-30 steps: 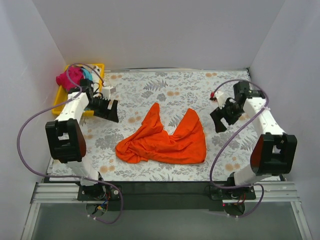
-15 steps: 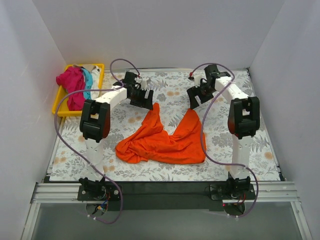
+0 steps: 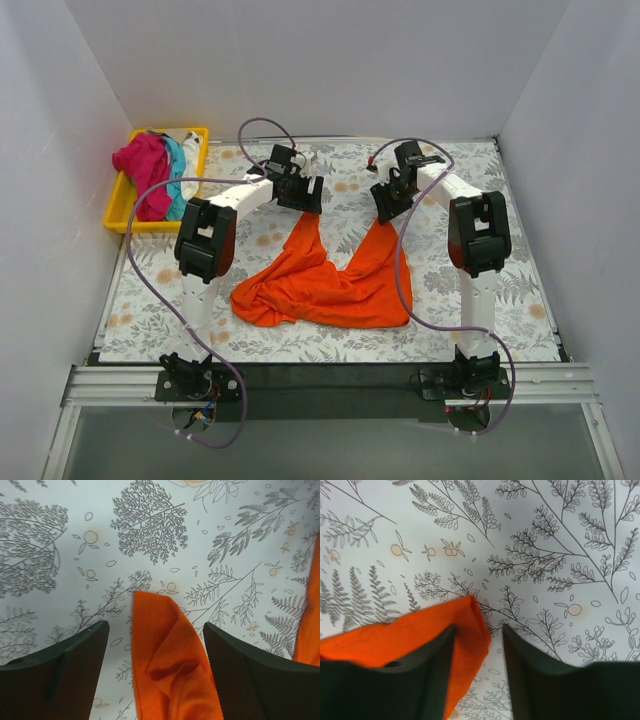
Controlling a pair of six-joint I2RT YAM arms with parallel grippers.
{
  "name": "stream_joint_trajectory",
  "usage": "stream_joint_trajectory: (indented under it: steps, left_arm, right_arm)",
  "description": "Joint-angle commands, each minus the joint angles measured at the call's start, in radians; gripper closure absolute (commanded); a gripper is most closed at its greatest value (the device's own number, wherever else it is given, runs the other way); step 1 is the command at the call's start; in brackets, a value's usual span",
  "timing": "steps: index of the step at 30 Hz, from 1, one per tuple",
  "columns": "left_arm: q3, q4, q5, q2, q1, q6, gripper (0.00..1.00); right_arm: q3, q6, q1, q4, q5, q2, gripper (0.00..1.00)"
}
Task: Fold and stack the t-shirts
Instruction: Flatten the tshirt out
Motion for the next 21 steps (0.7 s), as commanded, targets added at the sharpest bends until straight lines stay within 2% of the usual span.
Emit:
stream_joint_trajectory:
  steps: [1,2,3,4,6,9,10,11,15,21]
  left_arm:
    - [0.017,0.021,-0.057,0.002,-0.028,-0.017,0.31]
    - [0.013,0.023,-0.063,0.007,-0.037,-0.019,0.32]
    - [0.008,0.024,-0.075,0.01,-0.044,-0.019,0.35]
    - [0.006,0.024,-0.087,0.014,-0.05,-0.019,0.4]
    - [-0.003,0.024,-0.126,0.025,-0.067,-0.022,0.45]
    - [-0.006,0.004,-0.161,0.033,-0.074,-0.034,0.65]
    - [0.002,-0.005,-0.184,0.031,-0.071,-0.037,0.79]
    - [0.002,-0.011,-0.192,0.022,-0.059,-0.04,1.0]
    - [0.006,-0.003,-0.124,-0.086,0.042,-0.075,1.0]
    - [0.097,-0.011,-0.019,-0.196,0.206,-0.039,1.0]
  right_arm:
    - [-0.061,0.011,0.009,0.006,-0.015,-0.008,0.64]
    - [-0.073,0.01,0.009,0.005,-0.031,-0.014,0.72]
    - [-0.082,0.011,0.01,0.006,-0.046,-0.021,0.92]
    - [-0.099,0.013,0.01,0.006,-0.048,-0.032,0.99]
    - [-0.113,0.013,0.004,0.003,-0.046,-0.051,0.99]
    - [-0.145,0.008,-0.019,0.005,-0.032,-0.115,0.99]
    - [-0.151,0.005,-0.029,0.003,-0.028,-0.155,0.99]
    - [-0.162,0.001,-0.06,0.0,-0.022,-0.178,0.99]
    - [-0.193,-0.036,-0.15,0.001,0.018,-0.328,0.99]
    - [-0.19,-0.079,-0.322,-0.008,0.006,-0.439,0.99]
